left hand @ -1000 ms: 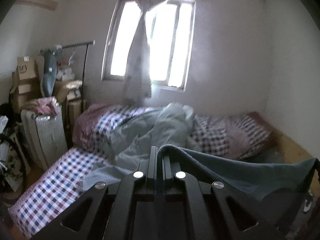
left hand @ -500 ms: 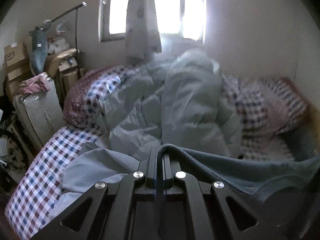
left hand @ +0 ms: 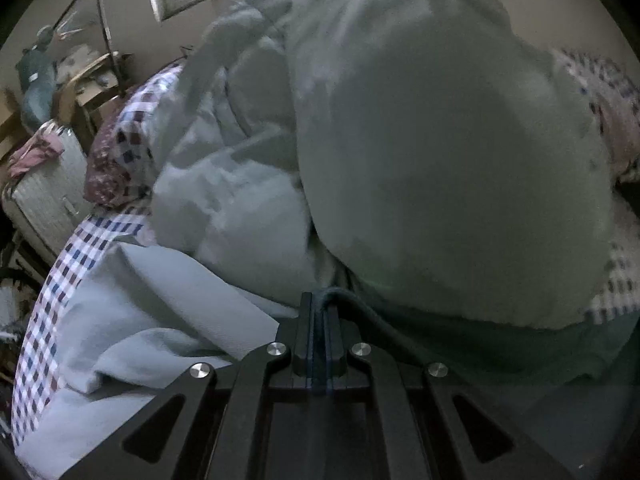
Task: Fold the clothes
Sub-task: 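Lower the sweatshirt onto the bed with both grippers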
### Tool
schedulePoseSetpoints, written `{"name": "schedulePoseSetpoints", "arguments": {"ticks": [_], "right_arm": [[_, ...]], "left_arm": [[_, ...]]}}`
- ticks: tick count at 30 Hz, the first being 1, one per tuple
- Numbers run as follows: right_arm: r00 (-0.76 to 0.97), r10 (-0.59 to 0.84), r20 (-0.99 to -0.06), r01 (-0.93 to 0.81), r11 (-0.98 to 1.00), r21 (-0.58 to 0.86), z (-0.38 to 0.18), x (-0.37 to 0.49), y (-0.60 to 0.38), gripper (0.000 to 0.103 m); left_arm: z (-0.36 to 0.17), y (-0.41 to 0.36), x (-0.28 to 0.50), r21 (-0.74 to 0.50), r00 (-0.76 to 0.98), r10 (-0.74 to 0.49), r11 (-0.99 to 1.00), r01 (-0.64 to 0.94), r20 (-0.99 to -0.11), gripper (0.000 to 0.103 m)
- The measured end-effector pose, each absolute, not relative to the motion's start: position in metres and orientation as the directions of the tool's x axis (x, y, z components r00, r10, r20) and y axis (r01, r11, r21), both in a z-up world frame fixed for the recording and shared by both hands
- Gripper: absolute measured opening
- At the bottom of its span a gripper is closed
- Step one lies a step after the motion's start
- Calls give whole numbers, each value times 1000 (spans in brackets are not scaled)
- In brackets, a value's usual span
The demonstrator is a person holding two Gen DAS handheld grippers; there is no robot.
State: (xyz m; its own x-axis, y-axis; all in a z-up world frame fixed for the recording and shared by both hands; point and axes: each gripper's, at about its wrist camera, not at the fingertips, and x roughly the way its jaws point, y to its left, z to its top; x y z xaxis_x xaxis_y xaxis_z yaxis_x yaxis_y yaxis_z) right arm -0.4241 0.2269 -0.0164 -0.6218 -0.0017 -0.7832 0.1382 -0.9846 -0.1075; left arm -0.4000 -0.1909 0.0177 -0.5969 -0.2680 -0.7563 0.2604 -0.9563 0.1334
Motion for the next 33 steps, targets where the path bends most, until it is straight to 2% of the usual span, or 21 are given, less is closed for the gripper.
{"name": "schedulePoseSetpoints", "arguments": {"ticks": [5,7,8,9,10,12,15,22,26,29,33], "right_arm": [[-575,-3,-818,174,-978,-118,-60,-434,224,7],[-575,11,-818,170,-976,-134,-64,-434,224,19],[-582,22,-813,163,-976,-143,-64,-432,225,24],[-587,25,-809,158,-977,-145,-61,-430,229,36],[-590,27,-807,153,-978,-145,-58,-428,233,45],[-600,21,-799,151,-979,-139,-50,-423,240,50],[-615,5,-788,158,-979,-130,-34,-409,249,54],[-637,-24,-770,168,-980,-109,7,-365,261,59],[-646,-86,-758,184,-982,-45,32,-324,267,61],[-654,-140,-743,206,-979,3,52,-279,273,62],[-675,-176,-716,236,-972,17,75,-208,277,65]], "left_arm": [[2,-188,-402,173,-611,-266,-963,208,-745,5],[1,-189,-401,179,-613,-263,-964,196,-745,8],[3,-190,-399,183,-615,-264,-964,194,-743,13],[5,-191,-397,185,-618,-265,-964,193,-740,23],[9,-194,-393,178,-624,-262,-964,196,-736,27],[19,-200,-383,148,-644,-245,-968,201,-725,50],[32,-207,-364,119,-672,-220,-974,193,-708,66],[59,-206,-305,143,-681,-216,-976,163,-700,67],[80,-209,-250,86,-710,-173,-984,157,-683,68],[94,-208,-196,43,-734,-141,-988,151,-664,74],[105,-201,-127,6,-756,-98,-992,124,-647,75]]}}
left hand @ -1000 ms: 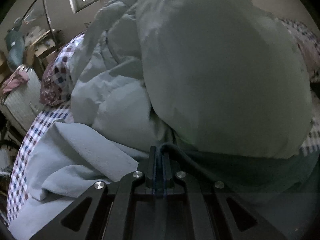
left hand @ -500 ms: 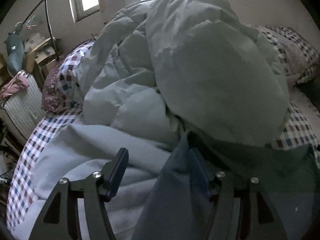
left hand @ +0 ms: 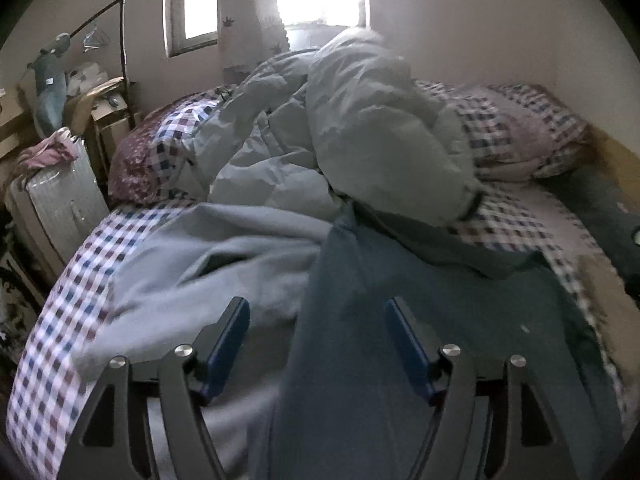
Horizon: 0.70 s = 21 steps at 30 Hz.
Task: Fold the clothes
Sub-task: 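Lower the sweatshirt onto the bed with both grippers, then open both grippers and release the sweatshirt flat on the bed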
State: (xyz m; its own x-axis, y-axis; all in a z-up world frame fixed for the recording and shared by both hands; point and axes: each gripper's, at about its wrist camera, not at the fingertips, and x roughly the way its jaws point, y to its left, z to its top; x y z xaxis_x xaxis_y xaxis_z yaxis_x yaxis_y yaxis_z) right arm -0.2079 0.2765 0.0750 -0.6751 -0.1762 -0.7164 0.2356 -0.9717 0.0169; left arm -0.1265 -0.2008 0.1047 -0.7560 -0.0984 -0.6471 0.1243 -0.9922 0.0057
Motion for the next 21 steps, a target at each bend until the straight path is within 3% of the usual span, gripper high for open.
{"name": "schedulePoseSetpoints", "arguments": {"ticks": [13,18,21], "right_arm": [[-753,-286,-593,310,-949,64,145,36,279,65],[-803,-321,-503,350,-936,38,199,117,285,65],[-836,-346,-426,359,-932,51,239,158,297,66]], "left_arm": [[157,-193,86,-33,-842,-106,-989,145,-528,75],[206,-208,155,-73,-891,-133,-981,182,-433,76],[241,-219,195,-120,-928,-145,-973,197,-344,82]]}}
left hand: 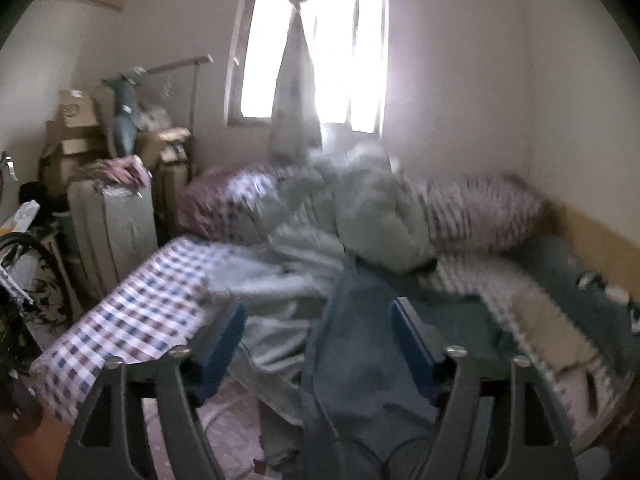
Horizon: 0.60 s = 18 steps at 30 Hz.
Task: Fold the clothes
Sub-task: 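Open both grippers and release the sweatshirt flat on the bed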
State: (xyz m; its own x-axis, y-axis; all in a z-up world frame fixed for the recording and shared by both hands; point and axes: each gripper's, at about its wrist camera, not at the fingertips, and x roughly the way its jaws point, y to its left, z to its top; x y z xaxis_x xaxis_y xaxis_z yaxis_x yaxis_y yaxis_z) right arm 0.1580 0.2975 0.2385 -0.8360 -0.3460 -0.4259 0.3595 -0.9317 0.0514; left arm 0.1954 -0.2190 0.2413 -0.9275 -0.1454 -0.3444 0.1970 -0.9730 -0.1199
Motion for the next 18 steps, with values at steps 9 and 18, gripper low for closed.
{"name": "schedulePoseSetpoints", "arguments": {"ticks": [9,18], "right_arm": [[-895,-410,-178,392,-911,128,318,254,324,80],[-857,-452,-249,418,-891,177,287,255,302,80]], "left_arm": [[287,-248,268,-207,-958,-164,-955,214,-234,85],[200,-210,260,-224,-905,-75,-957,182,-418,86]]}}
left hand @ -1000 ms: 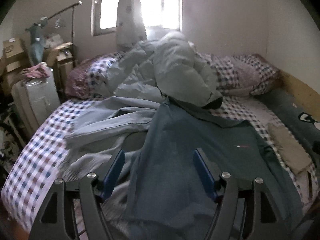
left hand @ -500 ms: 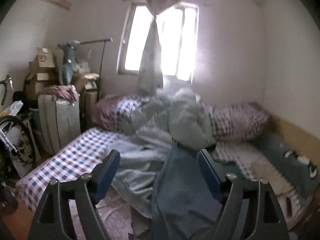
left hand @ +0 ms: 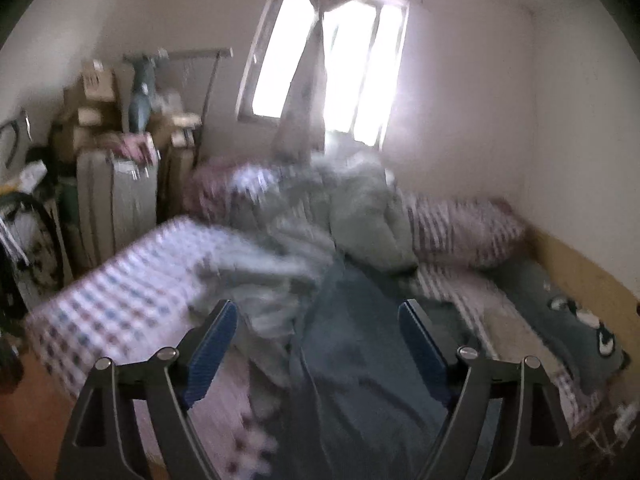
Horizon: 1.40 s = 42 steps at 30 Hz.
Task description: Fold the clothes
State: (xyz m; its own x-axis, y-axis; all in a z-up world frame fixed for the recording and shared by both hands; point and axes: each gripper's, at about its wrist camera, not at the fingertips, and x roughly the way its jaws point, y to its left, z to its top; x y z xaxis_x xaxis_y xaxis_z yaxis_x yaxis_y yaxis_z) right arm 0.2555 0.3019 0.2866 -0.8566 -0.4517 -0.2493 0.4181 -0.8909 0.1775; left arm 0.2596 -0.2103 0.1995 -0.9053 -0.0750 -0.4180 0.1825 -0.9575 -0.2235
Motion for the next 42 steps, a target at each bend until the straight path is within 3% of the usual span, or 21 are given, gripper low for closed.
{"name": "schedulePoseSetpoints", "arguments": {"ticks": [8,20,25,27,31,33,34,36,42], "right_arm": [[-801,-462,-380,428,-886,177,217,235,261,80],[-707,-486,-513,420,-873,247,118,214,206,80],[-677,-503,-537,433,-862,262,102,212,198,80],[-672,-508,-538,433,-860,272,100,211,199,80],[-669,-509,-541,421,-860,288,97,209,203,80],[-667,-509,-545,414,-861,297,96,207,205,80],[-664,-510,-547,412,-860,302,94,205,206,80],[-656,-514,-553,409,-858,311,90,203,207,80],[-610,-537,-583,438,-841,317,73,200,195,80]], "left_arm": [[73,-132,241,-154,-796,-23,-977,145,-605,86],[-23,-57,206,93,-662,-105,-994,54,-742,84],[-51,-52,184,128,-577,-123,-991,33,-808,69],[-64,-54,176,135,-530,-136,-990,42,-837,52],[-75,-62,169,110,-478,-130,-991,70,-869,41],[-76,-65,169,82,-474,-110,-994,79,-874,14],[-74,-67,169,68,-477,-99,-994,83,-873,11],[-68,-70,173,23,-498,-61,-996,83,-865,5],[-32,-76,195,-152,-568,113,-988,22,-815,3]]}}
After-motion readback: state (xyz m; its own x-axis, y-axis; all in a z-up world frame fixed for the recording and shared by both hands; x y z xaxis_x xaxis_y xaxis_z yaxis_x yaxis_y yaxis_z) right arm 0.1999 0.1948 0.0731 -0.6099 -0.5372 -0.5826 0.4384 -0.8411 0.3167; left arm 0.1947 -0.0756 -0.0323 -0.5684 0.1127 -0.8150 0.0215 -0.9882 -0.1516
